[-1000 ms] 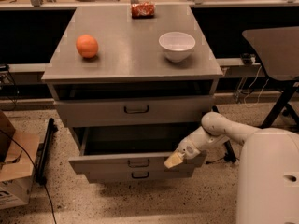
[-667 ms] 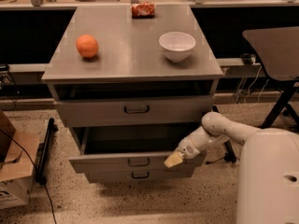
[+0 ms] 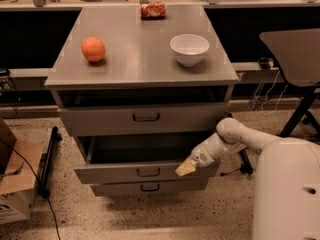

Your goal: Close middle drawer

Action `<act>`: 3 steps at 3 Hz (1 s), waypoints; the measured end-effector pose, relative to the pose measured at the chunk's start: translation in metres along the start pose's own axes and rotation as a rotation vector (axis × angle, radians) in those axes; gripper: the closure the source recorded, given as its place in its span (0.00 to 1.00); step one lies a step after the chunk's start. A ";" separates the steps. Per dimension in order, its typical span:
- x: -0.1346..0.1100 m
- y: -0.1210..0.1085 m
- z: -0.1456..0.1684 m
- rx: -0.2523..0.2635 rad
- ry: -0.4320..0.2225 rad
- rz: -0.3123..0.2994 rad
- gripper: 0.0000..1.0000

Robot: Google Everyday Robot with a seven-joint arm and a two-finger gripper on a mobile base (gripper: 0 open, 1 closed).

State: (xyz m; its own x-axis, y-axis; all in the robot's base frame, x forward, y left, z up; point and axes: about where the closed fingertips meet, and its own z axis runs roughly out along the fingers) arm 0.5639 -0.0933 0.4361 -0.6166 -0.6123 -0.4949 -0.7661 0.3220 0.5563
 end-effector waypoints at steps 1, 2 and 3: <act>0.001 -0.001 0.004 0.004 -0.014 0.002 1.00; -0.001 -0.003 0.007 0.011 -0.030 -0.009 1.00; -0.003 -0.008 0.007 0.020 -0.046 -0.011 1.00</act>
Offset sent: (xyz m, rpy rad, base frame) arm 0.0862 0.0074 -0.0891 0.0678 -0.2556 -0.1665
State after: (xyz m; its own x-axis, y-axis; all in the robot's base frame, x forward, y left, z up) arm 0.5704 -0.0891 0.4289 -0.6153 -0.5823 -0.5314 -0.7762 0.3298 0.5374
